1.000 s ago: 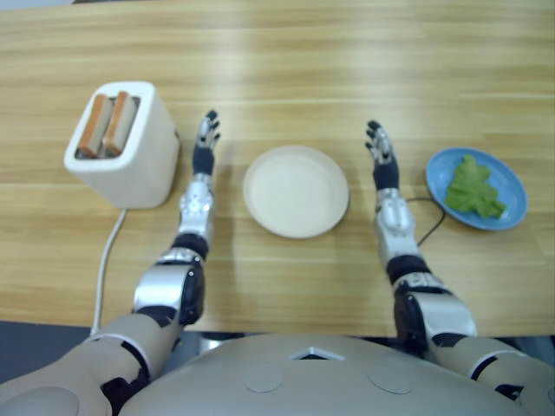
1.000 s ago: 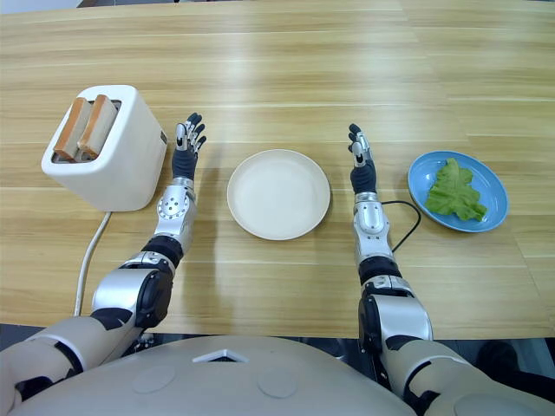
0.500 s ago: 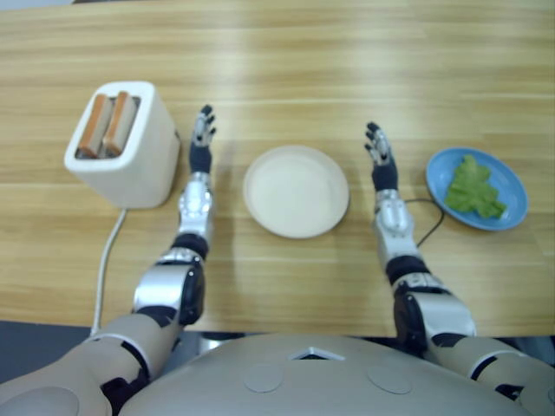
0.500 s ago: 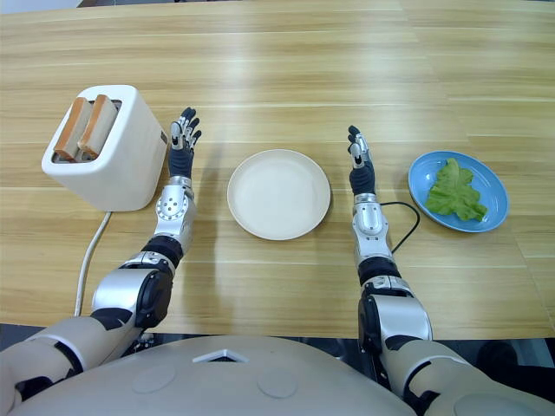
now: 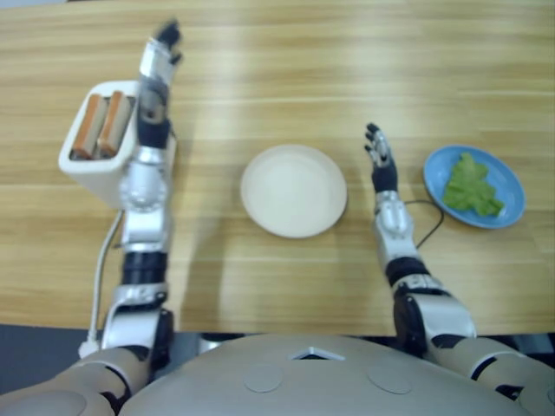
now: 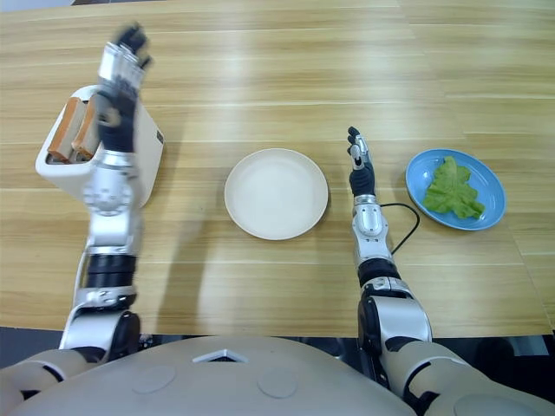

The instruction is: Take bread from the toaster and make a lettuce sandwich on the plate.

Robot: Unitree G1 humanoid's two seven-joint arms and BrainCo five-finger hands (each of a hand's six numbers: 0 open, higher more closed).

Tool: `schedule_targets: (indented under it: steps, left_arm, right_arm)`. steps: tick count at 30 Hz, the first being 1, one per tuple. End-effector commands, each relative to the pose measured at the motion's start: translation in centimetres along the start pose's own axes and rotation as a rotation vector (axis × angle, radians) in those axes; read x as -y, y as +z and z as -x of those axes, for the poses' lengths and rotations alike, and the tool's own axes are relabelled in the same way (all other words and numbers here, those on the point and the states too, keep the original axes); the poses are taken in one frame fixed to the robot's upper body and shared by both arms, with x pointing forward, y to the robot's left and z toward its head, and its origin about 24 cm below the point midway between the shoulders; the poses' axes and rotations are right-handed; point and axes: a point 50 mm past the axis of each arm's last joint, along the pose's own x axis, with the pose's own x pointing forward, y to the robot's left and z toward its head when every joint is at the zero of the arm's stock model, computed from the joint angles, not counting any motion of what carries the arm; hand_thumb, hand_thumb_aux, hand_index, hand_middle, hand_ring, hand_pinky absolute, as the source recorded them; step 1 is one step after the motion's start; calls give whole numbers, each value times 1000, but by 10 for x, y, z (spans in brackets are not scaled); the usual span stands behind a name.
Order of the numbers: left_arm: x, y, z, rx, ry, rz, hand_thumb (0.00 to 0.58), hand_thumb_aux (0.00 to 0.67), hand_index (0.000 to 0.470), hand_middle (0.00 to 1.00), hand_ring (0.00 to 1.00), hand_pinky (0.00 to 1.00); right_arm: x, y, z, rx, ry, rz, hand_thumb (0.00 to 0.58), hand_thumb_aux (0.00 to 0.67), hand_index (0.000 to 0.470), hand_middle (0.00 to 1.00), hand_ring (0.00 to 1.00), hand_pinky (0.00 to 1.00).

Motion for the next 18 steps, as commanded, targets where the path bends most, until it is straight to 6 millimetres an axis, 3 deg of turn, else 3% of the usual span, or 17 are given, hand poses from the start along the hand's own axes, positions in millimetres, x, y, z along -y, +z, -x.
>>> schedule_targets:
  steps: [1, 7, 13, 18]
  left_arm:
    - [-58, -6, 10, -190, 15, -378, 0, 0, 0, 0, 0, 0]
    - [-119, -47, 43, -639, -115, -968, 0, 0, 0, 0, 0, 0]
    - [-145, -72, 70, -905, -154, -1083, 0, 0, 0, 0, 0, 0]
    - [-145, -91, 84, -1023, -210, -1134, 0, 0, 0, 0, 0, 0]
  right_arm:
    - [1, -3, 4, -13, -8, -6, 0, 0, 0, 0, 0, 0]
    - [2, -3, 6, -10, -13, -5, 0, 0, 0, 0, 0, 0]
    - [4, -4, 9, -10, -17, -2, 0, 0, 0, 0, 0, 0]
    - [6, -4, 11, -9, -19, 1, 0, 0, 0, 0, 0, 0]
